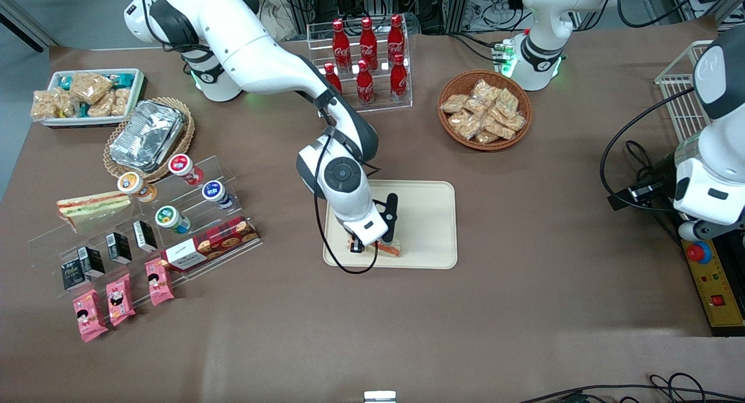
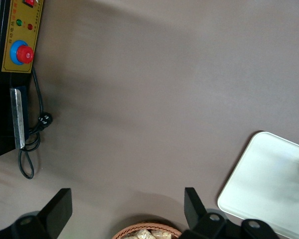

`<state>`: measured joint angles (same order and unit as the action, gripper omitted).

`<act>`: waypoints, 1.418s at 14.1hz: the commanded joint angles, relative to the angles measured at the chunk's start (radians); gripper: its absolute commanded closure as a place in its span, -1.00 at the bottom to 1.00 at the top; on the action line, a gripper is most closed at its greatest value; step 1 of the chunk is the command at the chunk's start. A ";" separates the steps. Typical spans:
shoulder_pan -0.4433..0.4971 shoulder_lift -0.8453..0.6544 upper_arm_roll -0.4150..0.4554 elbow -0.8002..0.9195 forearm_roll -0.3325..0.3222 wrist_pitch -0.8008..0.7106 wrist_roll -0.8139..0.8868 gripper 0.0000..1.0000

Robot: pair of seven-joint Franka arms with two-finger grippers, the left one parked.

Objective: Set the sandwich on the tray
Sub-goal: 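Lower the sandwich onto the tray and open the right gripper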

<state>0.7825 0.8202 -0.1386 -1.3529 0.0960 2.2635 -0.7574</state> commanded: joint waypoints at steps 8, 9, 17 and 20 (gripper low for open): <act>0.003 0.024 -0.003 0.017 0.005 0.036 0.058 -0.64; 0.003 0.017 -0.003 0.017 0.005 0.036 0.056 -0.66; -0.058 -0.174 -0.004 0.000 0.021 -0.113 0.061 -0.97; -0.143 -0.304 -0.001 -0.072 0.033 -0.212 0.067 -0.97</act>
<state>0.6947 0.6293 -0.1519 -1.3344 0.0968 2.1131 -0.6928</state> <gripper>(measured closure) 0.013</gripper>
